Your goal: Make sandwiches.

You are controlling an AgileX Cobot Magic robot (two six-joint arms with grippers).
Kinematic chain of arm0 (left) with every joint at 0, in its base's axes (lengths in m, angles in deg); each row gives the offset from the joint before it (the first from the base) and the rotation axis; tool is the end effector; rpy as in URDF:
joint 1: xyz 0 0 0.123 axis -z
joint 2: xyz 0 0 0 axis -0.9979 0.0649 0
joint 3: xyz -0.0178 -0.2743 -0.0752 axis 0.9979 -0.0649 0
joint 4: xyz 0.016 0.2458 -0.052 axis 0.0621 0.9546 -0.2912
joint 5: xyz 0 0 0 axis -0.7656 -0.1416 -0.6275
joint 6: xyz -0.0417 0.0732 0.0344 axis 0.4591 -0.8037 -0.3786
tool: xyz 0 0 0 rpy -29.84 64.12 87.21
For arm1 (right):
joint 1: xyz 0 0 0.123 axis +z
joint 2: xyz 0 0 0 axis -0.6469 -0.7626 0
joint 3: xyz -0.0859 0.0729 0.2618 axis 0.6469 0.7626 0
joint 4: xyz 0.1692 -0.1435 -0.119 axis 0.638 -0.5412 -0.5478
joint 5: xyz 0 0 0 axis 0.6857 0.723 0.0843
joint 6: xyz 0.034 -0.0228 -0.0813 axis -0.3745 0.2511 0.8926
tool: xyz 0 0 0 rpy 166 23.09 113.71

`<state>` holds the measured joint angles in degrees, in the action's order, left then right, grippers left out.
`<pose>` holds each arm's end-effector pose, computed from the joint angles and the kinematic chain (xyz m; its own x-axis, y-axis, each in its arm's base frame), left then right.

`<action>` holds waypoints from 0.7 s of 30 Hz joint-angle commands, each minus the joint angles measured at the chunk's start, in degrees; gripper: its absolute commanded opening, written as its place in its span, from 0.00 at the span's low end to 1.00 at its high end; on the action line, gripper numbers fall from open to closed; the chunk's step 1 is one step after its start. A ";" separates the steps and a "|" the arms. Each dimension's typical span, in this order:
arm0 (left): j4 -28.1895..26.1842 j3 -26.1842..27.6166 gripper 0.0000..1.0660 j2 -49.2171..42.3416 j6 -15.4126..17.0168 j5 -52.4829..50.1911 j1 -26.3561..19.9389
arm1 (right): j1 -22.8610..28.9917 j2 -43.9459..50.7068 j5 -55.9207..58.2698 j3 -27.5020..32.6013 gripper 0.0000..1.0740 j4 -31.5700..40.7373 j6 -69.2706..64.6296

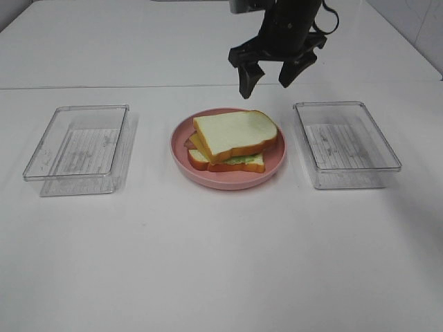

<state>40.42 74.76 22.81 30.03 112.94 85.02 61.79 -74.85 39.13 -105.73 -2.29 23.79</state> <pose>-0.0086 -0.0011 0.2810 -0.4513 -0.0305 -0.8919 -0.0234 0.9995 -0.0224 0.4663 0.1891 0.2256 -0.8564 -0.4074 -0.3171 -0.4394 0.8977 0.0334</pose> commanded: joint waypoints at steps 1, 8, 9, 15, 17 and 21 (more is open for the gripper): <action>-0.46 -0.11 0.94 -0.69 0.17 -0.34 -0.11 | -0.11 2.81 5.21 -1.20 0.75 -0.46 0.69; -0.46 -0.11 0.94 -0.69 0.17 -0.34 -0.11 | -0.11 13.92 6.93 3.38 0.75 -4.47 -1.03; -0.46 -0.11 0.94 -0.69 0.17 -0.34 -0.11 | -0.11 15.87 6.93 5.04 0.75 -5.44 -1.60; -0.46 -0.11 0.94 -0.69 0.17 -0.34 -0.11 | -0.11 26.81 6.93 17.19 0.76 -11.63 -6.59; -0.46 -0.11 0.94 -0.69 0.17 -0.34 -0.11 | -0.11 30.14 6.93 21.37 0.78 -13.46 -7.79; -0.46 -0.11 0.94 -0.69 0.17 -0.34 -0.11 | -0.11 35.01 6.93 28.42 0.81 -15.30 -9.85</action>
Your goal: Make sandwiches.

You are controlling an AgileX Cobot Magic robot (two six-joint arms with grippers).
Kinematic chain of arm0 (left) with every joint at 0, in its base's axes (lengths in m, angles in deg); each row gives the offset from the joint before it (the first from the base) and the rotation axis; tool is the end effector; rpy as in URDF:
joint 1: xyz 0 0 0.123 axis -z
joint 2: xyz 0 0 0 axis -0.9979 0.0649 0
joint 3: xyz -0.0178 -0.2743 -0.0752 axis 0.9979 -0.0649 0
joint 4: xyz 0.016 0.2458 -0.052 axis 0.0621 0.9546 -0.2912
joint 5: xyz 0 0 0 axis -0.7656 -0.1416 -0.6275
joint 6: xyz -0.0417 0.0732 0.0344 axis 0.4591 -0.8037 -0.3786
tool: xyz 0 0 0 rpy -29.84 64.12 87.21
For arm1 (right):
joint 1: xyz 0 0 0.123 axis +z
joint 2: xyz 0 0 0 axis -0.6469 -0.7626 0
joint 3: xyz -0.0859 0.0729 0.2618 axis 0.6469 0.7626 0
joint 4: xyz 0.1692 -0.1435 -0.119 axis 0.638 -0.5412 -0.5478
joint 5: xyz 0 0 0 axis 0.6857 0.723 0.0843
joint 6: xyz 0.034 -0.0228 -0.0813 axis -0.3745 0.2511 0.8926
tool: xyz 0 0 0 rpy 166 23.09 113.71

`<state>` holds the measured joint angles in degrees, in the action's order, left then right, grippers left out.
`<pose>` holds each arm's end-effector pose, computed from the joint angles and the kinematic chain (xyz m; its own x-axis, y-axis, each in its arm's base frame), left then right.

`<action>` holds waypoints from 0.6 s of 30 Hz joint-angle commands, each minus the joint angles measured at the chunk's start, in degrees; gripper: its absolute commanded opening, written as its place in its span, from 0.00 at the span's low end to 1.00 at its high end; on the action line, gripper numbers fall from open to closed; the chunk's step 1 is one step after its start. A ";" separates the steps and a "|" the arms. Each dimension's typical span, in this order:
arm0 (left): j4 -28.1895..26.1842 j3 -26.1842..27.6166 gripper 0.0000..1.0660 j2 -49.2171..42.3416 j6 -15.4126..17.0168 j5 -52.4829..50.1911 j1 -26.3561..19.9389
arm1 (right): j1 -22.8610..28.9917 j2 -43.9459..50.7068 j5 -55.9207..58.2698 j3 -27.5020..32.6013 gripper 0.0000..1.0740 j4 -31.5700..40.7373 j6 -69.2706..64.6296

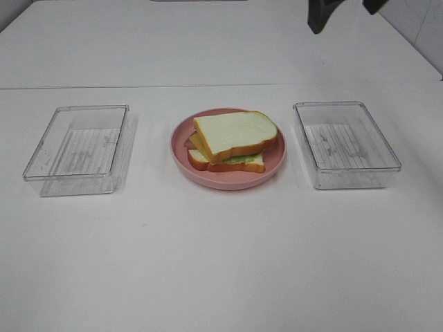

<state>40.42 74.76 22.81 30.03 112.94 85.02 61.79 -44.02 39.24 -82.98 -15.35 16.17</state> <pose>-0.0086 -0.0011 0.2810 -0.4513 -0.0305 -0.8919 -0.0234 0.9995 -0.0224 0.3665 0.1290 0.3560 -0.8287 -0.3400 -0.4445 -0.3080 0.9403 -0.1451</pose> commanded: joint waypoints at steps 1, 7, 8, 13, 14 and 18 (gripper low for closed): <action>-0.46 -0.11 0.94 -0.69 0.17 -0.34 -0.11 | -0.11 7.68 6.82 10.14 0.82 -3.38 -3.44; -0.46 -0.11 0.94 -0.69 0.17 -0.34 -0.11 | -0.11 16.73 6.82 23.78 0.82 -4.98 -6.65; -0.46 -0.11 0.94 -0.69 0.17 -0.34 -0.11 | -0.11 16.73 6.82 23.78 0.82 -4.98 -6.65; -0.46 -0.11 0.94 -0.69 0.17 -0.34 -0.11 | -0.11 27.62 6.59 38.67 0.82 -4.07 -8.08; -0.46 -0.11 0.94 -0.69 0.17 -0.34 -0.11 | -0.11 27.62 6.59 38.67 0.82 -4.07 -8.08; -0.46 -0.11 0.94 -0.69 0.17 -0.34 -0.11 | -0.11 34.66 6.02 46.35 0.82 -3.50 -8.08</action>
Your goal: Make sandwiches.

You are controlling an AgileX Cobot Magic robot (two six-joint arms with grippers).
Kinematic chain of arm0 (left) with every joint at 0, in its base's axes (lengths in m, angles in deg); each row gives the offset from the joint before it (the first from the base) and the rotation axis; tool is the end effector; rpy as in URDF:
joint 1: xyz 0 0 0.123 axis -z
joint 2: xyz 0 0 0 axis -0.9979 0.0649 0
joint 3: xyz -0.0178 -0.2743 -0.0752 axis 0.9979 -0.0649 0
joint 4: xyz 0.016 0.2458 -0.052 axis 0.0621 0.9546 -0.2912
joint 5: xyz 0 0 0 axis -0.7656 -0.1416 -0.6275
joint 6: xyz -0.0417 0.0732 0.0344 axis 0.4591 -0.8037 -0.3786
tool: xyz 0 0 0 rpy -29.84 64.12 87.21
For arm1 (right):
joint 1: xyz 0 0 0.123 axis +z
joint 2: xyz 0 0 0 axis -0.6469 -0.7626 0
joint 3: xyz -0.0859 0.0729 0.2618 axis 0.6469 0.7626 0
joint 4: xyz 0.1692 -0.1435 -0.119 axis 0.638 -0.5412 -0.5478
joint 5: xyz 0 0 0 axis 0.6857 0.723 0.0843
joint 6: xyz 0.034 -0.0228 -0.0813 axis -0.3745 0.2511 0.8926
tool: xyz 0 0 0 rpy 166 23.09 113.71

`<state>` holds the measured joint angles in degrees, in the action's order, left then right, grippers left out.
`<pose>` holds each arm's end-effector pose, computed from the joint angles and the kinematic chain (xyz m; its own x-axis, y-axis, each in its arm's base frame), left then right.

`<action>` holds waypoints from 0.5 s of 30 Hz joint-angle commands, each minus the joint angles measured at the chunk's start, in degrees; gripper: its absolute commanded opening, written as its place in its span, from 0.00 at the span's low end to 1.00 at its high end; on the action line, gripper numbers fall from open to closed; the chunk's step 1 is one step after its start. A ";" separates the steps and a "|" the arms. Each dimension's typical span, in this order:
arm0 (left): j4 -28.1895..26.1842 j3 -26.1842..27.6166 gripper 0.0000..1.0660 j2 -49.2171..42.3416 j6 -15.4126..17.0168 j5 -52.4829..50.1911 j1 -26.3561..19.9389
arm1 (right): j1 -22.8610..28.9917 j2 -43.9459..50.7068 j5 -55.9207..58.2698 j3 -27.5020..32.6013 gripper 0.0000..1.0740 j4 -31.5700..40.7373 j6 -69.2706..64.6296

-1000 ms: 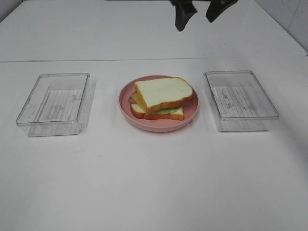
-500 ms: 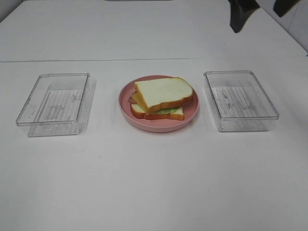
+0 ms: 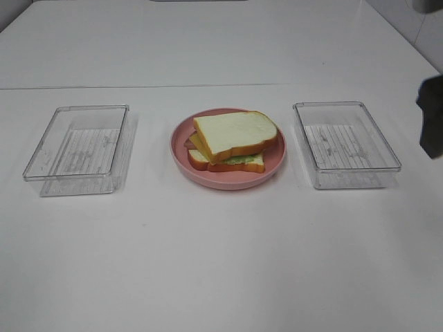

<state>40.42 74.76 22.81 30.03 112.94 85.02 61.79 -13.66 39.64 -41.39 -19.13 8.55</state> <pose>-0.0086 -0.0011 0.2810 -0.4513 -0.0305 -0.8919 -0.0234 0.9995 -0.0224 0.2186 0.0648 0.3161 -0.9237 -0.2614 -0.2802 -0.2160 0.9591 -0.1829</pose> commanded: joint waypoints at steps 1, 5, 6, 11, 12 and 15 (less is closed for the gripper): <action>-0.46 -0.11 0.94 -0.69 0.17 -0.34 -0.11 | -0.11 6.47 5.04 6.25 0.82 0.29 -0.46; -0.46 -0.11 0.94 -0.69 0.17 -0.34 -0.11 | -0.17 13.06 3.67 10.94 0.82 0.17 -0.40; -0.46 -0.11 0.94 -0.69 0.17 -0.34 -0.11 | -0.40 17.25 3.27 13.64 0.82 0.23 -0.40; -0.46 -0.11 0.94 -0.69 0.17 -0.34 -0.11 | -4.35 25.67 3.09 16.90 0.82 0.69 -0.17; -0.46 -0.11 0.94 -0.69 0.17 -0.34 -0.11 | -7.51 29.51 2.64 18.22 0.82 0.69 0.29; -0.46 -0.11 0.94 -0.69 0.17 -0.34 -0.11 | -10.77 35.12 0.97 19.65 0.82 1.15 1.38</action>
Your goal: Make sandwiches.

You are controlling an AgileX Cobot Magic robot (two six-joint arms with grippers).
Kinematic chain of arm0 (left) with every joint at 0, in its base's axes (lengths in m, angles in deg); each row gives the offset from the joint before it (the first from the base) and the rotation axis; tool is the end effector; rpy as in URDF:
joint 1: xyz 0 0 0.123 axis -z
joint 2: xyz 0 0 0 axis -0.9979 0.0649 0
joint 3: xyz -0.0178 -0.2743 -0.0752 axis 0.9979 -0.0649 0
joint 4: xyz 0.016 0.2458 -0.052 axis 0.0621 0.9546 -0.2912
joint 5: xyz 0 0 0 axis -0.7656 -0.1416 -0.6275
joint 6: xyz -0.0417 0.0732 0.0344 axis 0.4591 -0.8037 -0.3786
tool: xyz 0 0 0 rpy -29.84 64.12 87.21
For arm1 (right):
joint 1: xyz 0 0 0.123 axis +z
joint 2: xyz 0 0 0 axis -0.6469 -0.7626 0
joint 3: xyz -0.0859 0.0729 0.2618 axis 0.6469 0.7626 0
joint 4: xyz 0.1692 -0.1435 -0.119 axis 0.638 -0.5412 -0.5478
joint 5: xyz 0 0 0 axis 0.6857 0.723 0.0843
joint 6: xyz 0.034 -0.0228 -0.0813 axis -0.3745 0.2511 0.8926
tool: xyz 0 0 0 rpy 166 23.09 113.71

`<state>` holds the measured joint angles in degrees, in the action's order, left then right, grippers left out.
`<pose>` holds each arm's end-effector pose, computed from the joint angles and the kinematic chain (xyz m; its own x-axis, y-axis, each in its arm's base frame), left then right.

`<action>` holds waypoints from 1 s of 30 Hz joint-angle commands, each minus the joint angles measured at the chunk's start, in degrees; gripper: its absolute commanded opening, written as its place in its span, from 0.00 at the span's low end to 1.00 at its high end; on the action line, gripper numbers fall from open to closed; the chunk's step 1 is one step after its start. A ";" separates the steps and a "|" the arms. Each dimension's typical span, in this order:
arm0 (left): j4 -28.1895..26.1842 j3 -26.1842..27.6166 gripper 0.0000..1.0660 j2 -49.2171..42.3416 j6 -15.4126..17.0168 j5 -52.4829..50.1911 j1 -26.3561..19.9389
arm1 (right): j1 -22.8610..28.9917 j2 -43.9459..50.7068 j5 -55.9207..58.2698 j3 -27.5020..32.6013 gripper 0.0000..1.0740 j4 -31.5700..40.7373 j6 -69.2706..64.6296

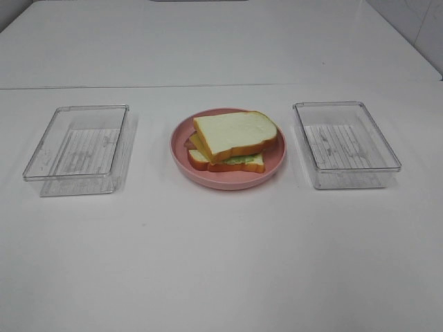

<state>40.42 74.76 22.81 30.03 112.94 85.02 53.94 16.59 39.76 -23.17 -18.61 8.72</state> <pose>-0.0086 -0.0011 0.2810 -0.4513 -0.0305 -0.8919 -0.0234 0.9995 -0.0224 0.1058 0.0061 0.3128 -0.8753 -0.1136 -0.4700 -0.0529 0.9887 -0.1405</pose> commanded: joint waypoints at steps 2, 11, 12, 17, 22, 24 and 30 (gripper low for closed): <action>-0.46 -0.11 0.94 -0.69 0.17 -0.34 -0.11 | -3.95 9.00 -1.15 2.75 0.82 1.89 1.20; -0.46 -0.11 0.94 -0.69 0.17 -0.34 -0.11 | -8.54 24.92 -9.45 12.15 0.82 7.79 7.91; -0.46 -0.11 0.94 -0.69 0.17 -0.34 -0.11 | -8.54 26.41 -10.20 13.24 0.82 8.19 8.88; -0.46 -0.11 0.94 -0.69 0.17 -0.34 -0.11 | -8.59 32.14 -10.37 16.50 0.81 8.59 12.32; -0.46 -0.11 0.94 -0.69 0.17 -0.34 -0.11 | -11.34 38.67 -7.22 17.82 0.81 9.68 12.49; -0.46 -0.11 0.94 -0.69 0.17 -0.34 -0.11 | -11.80 39.94 -6.93 18.16 0.81 10.03 12.72; -0.46 -0.11 0.94 -0.69 0.17 -0.34 -0.11 | -13.75 44.35 -7.05 17.93 0.81 9.97 12.55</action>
<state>40.42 74.76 22.81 30.03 112.94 85.02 40.65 59.11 32.94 -5.35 -8.87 20.75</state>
